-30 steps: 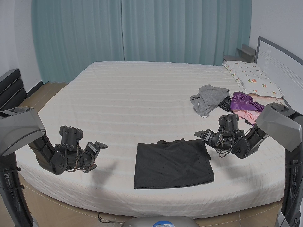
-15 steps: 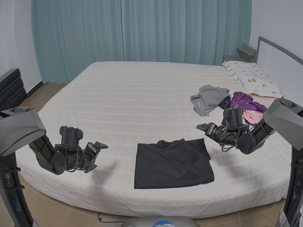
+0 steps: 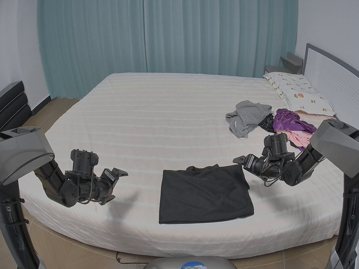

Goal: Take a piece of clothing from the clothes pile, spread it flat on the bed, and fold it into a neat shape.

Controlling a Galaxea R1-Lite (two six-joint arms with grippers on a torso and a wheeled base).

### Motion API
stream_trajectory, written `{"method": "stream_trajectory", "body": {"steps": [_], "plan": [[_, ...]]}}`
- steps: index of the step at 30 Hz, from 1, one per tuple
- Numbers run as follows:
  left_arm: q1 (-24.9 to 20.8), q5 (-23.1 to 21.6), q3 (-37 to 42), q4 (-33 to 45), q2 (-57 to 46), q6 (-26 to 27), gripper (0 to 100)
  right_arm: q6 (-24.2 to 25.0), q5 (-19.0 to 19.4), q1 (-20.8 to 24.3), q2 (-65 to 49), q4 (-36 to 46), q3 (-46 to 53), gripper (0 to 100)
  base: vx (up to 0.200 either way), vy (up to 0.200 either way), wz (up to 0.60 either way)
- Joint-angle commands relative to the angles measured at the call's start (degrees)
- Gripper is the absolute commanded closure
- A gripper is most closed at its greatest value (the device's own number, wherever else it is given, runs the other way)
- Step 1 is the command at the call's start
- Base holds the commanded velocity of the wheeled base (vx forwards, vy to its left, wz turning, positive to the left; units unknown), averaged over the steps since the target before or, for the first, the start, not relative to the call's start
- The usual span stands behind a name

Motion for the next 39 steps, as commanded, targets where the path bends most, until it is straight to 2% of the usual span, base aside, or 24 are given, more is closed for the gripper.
{"method": "stream_trajectory", "body": {"steps": [1, 15, 35, 36, 39], "plan": [[0.0, 0.0, -0.1, 0.0, 0.0, 0.0, 0, 0.0, 1.3, 0.9, 1.6, 0.2, 0.2, 0, 0.0, 0.0, 0.0], [0.0, 0.0, 0.0, 0.0, 0.1, 0.7, 0, -2.7, 2.1, 1.9, 5.9, 0.1, -1.5, 0, 0.0, 0.0, 0.0], [0.0, 0.0, 0.0, 0.0, 0.1, 0.7, 0, -2.8, 0.4, 0.4, 12.0, 1.9, -13.8, 0, 0.0, 0.0, 0.0], [0.0, 0.0, 0.0, 0.0, 0.1, 0.7, 0, -2.8, 0.4, 0.4, 12.1, 1.9, -13.9, 100, 0.0, 0.0, 0.0], [0.0, 0.0, 0.0, 0.0, 0.1, 0.7, 0, -2.7, -0.3, 0.2, 12.6, 2.6, -15.1, 100, 0.0, 0.0, 0.0]]}}
